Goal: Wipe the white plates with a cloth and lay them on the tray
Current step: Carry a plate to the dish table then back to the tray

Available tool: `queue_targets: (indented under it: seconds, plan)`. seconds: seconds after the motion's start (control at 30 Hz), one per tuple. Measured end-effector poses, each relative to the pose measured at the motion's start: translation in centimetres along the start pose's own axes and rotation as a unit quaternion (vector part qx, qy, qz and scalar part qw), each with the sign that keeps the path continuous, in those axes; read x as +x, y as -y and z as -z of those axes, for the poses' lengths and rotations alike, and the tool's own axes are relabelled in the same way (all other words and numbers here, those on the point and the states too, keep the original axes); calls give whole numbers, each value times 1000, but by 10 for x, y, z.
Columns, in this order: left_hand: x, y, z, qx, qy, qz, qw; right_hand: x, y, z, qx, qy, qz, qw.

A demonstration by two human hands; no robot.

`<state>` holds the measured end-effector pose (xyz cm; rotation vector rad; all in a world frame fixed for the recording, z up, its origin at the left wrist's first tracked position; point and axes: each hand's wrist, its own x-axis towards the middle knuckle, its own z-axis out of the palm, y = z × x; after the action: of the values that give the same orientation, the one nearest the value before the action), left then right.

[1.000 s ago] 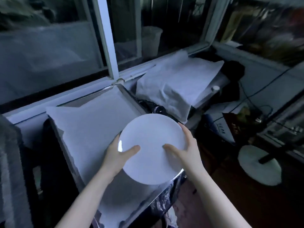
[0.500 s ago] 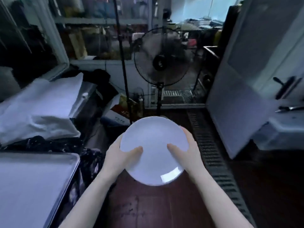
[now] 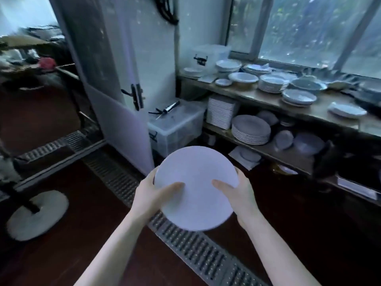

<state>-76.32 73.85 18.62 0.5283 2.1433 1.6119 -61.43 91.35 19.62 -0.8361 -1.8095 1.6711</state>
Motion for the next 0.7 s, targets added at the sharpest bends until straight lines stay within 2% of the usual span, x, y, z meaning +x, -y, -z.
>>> queue_targets:
  seconds: [0.27,0.47,0.7]
  plan:
    - [98,-64,-229,28,217,-48,975,61,-24,188,20,-232,-47,971]
    - [177,-104,-387,24,295,-50,954,140,-30,300,-8,-331,-63,942]
    - [260,-161,-534,36,356,-68,931,239,-27,407,4,-413,-66,908]
